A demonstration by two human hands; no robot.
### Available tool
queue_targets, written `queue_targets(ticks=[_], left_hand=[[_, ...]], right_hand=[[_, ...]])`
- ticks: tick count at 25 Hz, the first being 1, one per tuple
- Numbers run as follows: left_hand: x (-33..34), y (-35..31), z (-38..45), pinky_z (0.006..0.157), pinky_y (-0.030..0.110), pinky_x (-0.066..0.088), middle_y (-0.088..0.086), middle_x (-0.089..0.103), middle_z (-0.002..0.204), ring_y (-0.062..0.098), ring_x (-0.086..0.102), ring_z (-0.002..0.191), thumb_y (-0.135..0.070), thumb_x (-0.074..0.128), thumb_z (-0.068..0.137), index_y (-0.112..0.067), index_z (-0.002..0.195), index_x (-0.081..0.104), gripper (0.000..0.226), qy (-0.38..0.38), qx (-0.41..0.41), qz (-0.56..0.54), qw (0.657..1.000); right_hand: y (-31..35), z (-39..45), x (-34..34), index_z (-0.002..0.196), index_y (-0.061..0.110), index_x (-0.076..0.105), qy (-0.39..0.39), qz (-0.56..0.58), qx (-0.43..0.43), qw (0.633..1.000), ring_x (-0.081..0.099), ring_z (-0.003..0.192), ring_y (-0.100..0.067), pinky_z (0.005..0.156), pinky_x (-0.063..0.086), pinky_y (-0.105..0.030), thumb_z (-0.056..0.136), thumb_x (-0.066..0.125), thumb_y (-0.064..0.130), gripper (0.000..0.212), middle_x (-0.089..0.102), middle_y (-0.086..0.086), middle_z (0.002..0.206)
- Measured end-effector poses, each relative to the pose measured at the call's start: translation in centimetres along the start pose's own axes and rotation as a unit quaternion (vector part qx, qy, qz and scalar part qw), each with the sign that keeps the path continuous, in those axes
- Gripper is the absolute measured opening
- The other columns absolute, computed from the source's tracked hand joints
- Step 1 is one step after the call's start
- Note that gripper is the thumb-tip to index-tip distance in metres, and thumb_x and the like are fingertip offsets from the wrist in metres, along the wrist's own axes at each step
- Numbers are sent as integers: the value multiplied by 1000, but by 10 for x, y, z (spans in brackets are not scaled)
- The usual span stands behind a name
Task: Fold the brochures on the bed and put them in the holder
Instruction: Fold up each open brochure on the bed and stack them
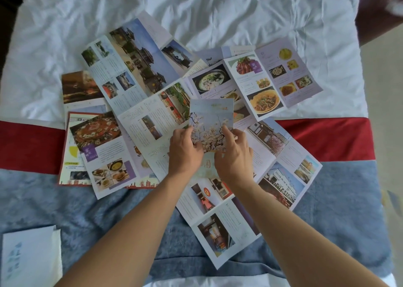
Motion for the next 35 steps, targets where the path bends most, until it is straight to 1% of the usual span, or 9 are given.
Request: queue_targets(ticks=[3,5,8,12,15,24,29,33,35], left_hand=[[-21,0,-10,101,37,43,11,53,126,30,49,121,-10,64,91,-11,135,57,45,-25,39,-2,999],[-40,6,-20,102,44,45,13,54,122,33,51,117,-3,65,88,-10,131,62,44,-39,80,7,996],[-67,24,-38,101,44,45,14,51,124,33,50,118,2,64,85,-10,129,63,45,-50,100,34,993],[-110,63,-66,102,41,42,16,49,129,34,48,120,6,63,83,-9,129,63,49,-69,85,75,991],[-145,98,-87,103,44,41,16,48,130,34,48,119,9,61,81,-10,129,63,51,-79,68,93,990],[-240,234,-162,95,45,45,16,52,122,33,52,111,8,65,78,-6,118,67,42,-126,22,109,986],[-262,313,-200,94,42,45,15,53,120,33,53,111,5,65,79,-7,118,67,41,-123,-31,131,983],[-263,360,-224,100,42,42,11,51,124,31,49,117,-1,64,83,-9,121,65,39,-102,-72,141,982],[-260,377,-236,99,41,42,10,51,124,30,50,116,-2,63,84,-10,121,63,37,-91,-85,152,981]], right_hand=[[19,-6,-4,153,20,36,15,-12,-15,1000,59,112,-38,92,51,-50,88,59,6,70,30,-13,154],[34,-17,-3,152,19,37,29,-24,-25,999,61,110,-41,86,55,-49,88,59,3,70,22,-12,159],[59,-37,6,151,19,37,45,-41,-47,997,58,114,-43,87,54,-50,86,59,3,70,9,-7,165],[105,-67,28,151,20,38,61,-49,-82,994,53,127,-41,93,51,-49,83,58,2,73,0,-6,169],[145,-93,49,150,20,39,78,-48,-108,990,57,118,-39,89,51,-47,81,57,1,74,1,-7,169],[254,-189,147,151,22,38,158,-85,-202,963,52,125,-37,99,44,-44,83,58,10,71,8,-6,167],[291,-240,205,152,24,35,219,-97,-249,939,55,122,-39,96,48,-46,84,59,11,74,4,-6,167],[301,-272,243,152,27,33,256,-116,-255,925,51,128,-36,94,49,-41,86,60,14,72,0,-3,167],[302,-287,258,152,27,32,271,-127,-253,920,50,130,-37,95,47,-42,86,58,15,71,0,-4,167]])
Point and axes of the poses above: each hand's wrist, its own z-axis towards the middle knuckle, its own x-axis out of the palm, y = z × x, the point moved 4 cm from there along z, towards the middle knuckle
